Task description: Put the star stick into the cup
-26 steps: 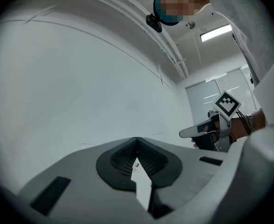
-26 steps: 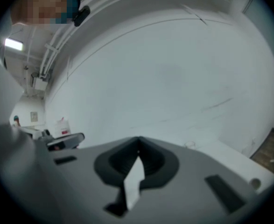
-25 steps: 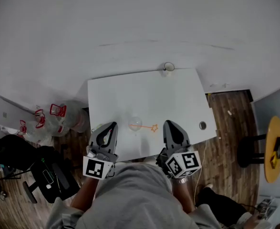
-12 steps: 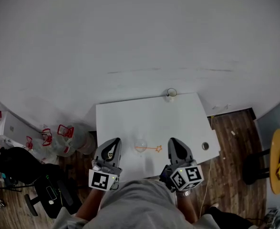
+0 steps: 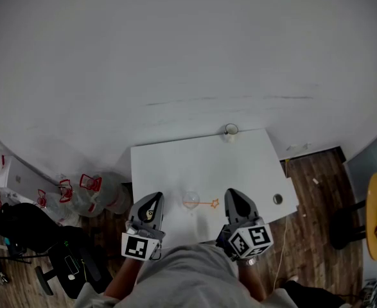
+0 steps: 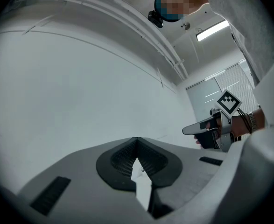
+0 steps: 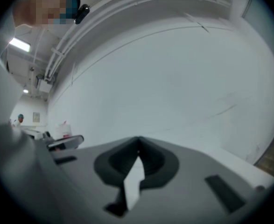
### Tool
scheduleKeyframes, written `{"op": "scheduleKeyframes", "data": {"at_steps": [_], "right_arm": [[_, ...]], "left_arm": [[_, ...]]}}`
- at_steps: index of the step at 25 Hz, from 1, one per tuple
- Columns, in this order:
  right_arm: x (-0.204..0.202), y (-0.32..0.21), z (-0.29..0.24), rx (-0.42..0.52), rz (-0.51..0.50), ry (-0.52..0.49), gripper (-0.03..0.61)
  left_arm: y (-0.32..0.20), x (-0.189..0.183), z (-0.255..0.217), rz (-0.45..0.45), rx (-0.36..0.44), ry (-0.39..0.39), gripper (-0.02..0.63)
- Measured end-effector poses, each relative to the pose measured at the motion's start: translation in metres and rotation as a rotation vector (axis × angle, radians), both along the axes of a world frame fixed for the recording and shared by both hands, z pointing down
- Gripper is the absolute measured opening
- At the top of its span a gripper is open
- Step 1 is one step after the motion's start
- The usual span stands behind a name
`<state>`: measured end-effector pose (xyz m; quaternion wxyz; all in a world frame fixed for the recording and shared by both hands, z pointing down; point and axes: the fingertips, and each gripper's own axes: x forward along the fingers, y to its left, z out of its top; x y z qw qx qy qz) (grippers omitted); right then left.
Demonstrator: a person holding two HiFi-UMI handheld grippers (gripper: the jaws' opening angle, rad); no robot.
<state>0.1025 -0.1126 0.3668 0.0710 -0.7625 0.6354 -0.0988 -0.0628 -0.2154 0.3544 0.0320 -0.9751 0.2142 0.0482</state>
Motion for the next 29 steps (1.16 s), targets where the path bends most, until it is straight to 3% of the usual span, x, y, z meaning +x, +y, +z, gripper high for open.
{"op": "scheduleKeyframes", "data": {"at_steps": [29], "right_arm": [[-0.011,0.002,0.005,-0.022,-0.011,0.011,0.034]], "left_arm": [[0.010,-0.002,0.012,0.030,-0.026,-0.008,0.029]]}}
